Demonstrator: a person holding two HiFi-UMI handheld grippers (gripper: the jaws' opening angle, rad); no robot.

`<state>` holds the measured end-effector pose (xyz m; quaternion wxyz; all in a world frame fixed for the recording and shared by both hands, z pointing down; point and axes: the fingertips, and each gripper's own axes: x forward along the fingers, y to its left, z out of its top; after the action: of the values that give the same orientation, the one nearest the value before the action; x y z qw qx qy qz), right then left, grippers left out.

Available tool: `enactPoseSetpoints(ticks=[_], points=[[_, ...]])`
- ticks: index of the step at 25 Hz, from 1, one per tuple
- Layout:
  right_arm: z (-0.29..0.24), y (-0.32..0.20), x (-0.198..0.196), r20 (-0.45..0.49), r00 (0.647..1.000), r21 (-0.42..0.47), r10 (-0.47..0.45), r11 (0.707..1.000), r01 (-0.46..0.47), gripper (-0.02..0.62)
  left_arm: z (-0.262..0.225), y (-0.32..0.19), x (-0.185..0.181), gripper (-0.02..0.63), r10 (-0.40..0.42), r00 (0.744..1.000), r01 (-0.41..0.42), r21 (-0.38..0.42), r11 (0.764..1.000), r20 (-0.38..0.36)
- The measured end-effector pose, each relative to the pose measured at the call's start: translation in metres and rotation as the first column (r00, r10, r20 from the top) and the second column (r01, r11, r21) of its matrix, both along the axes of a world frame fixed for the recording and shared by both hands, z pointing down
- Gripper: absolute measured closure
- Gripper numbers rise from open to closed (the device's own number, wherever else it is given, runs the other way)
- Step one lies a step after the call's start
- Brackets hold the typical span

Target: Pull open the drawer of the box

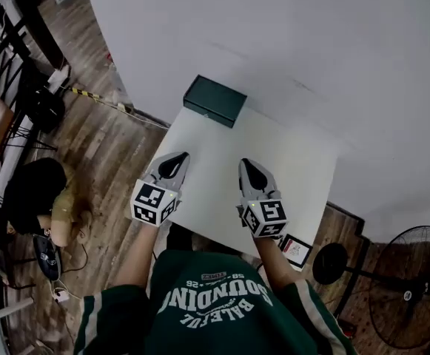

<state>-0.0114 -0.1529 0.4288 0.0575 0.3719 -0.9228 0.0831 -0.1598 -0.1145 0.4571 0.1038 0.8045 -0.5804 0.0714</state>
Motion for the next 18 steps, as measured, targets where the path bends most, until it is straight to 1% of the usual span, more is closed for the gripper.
enactPoseSetpoints(ticks=[3,6,9,11,14,18], points=[[0.001,-0.018,-0.015,0.001,0.998,-0.006,0.067,0.998,-0.067,0.592,0.003,-0.034,-0.016,0.554,0.076,0.997,-0.076,-0.005,0.997,0.001],[0.005,-0.036,-0.025,-0.003,0.993,-0.004,0.119,0.993,-0.119,0.592,0.011,-0.066,-0.027,0.554,0.129,0.992,-0.13,-0.016,0.991,-0.01],[0.011,-0.054,-0.029,-0.02,0.989,0.013,0.143,0.99,-0.143,0.593,0.021,-0.094,-0.029,0.554,0.169,0.985,-0.17,-0.026,0.985,-0.021],[0.017,-0.063,-0.029,-0.029,0.986,0.009,0.165,0.986,-0.164,0.593,0.026,-0.108,-0.027,0.554,0.198,0.98,-0.199,-0.033,0.979,-0.025],[0.024,-0.07,-0.028,-0.039,0.979,-0.009,0.202,0.979,-0.203,0.592,0.033,-0.12,-0.028,0.554,0.227,0.973,-0.229,-0.046,0.972,-0.04],[0.035,-0.074,-0.028,-0.053,0.974,-0.035,0.222,0.974,-0.224,0.592,0.053,-0.135,-0.033,0.554,0.224,0.972,-0.229,-0.086,0.97,-0.066]])
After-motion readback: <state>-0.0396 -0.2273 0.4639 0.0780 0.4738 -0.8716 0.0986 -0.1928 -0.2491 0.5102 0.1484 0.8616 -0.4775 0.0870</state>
